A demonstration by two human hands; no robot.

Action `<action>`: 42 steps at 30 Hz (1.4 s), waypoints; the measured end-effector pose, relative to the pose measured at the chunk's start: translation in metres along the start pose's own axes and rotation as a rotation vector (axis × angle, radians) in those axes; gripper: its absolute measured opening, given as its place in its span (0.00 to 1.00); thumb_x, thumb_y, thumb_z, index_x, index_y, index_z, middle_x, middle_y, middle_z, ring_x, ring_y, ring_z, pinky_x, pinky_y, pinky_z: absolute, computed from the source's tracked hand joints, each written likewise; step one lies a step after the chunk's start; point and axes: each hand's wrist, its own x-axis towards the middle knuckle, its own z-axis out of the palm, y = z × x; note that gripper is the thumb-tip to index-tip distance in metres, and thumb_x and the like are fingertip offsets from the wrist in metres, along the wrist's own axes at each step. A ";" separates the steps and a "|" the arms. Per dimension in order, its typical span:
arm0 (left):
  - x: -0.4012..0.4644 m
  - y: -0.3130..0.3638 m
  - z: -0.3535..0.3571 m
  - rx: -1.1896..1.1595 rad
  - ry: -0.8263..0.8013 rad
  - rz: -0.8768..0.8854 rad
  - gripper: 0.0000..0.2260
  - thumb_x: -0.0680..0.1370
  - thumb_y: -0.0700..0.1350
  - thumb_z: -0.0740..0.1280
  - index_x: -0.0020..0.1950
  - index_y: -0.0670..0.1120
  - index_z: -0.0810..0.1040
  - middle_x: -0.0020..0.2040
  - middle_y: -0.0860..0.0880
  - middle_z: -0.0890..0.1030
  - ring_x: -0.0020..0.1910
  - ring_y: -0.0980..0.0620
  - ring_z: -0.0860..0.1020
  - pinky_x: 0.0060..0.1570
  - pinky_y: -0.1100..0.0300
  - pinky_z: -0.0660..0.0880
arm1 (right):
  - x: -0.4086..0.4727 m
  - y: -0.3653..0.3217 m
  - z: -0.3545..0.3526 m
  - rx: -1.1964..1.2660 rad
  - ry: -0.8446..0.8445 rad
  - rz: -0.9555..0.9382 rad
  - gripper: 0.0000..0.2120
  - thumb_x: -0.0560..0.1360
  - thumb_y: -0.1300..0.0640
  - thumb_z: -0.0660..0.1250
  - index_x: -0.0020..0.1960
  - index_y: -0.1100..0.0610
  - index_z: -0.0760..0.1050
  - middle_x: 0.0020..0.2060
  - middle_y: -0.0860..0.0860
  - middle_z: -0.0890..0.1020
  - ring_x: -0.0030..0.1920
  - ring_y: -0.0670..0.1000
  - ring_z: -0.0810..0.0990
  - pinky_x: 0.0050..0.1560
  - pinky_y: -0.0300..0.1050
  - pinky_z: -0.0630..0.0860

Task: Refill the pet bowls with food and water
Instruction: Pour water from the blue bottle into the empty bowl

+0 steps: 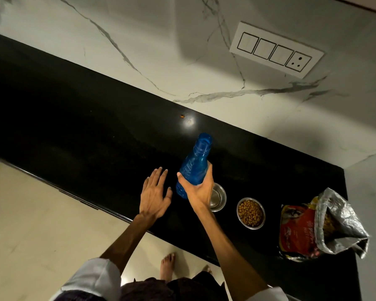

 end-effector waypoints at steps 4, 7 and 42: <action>-0.001 0.004 0.008 0.056 0.019 0.069 0.30 0.81 0.57 0.54 0.81 0.46 0.64 0.82 0.44 0.62 0.82 0.46 0.58 0.80 0.42 0.59 | -0.004 -0.018 -0.018 0.028 0.043 -0.052 0.36 0.65 0.53 0.84 0.67 0.52 0.72 0.58 0.50 0.82 0.59 0.50 0.83 0.61 0.47 0.80; -0.001 0.007 0.015 0.113 0.011 0.133 0.30 0.81 0.58 0.54 0.82 0.46 0.63 0.83 0.44 0.60 0.83 0.46 0.56 0.79 0.40 0.59 | -0.009 -0.031 -0.033 0.047 0.071 -0.079 0.35 0.65 0.53 0.84 0.67 0.51 0.72 0.57 0.50 0.82 0.58 0.50 0.83 0.60 0.45 0.80; -0.017 0.006 0.082 0.356 -0.127 0.180 0.39 0.83 0.66 0.45 0.84 0.40 0.48 0.85 0.41 0.48 0.84 0.45 0.47 0.82 0.40 0.47 | -0.086 0.008 -0.194 -0.667 0.009 0.110 0.41 0.64 0.40 0.80 0.71 0.45 0.66 0.53 0.43 0.84 0.48 0.42 0.85 0.48 0.47 0.86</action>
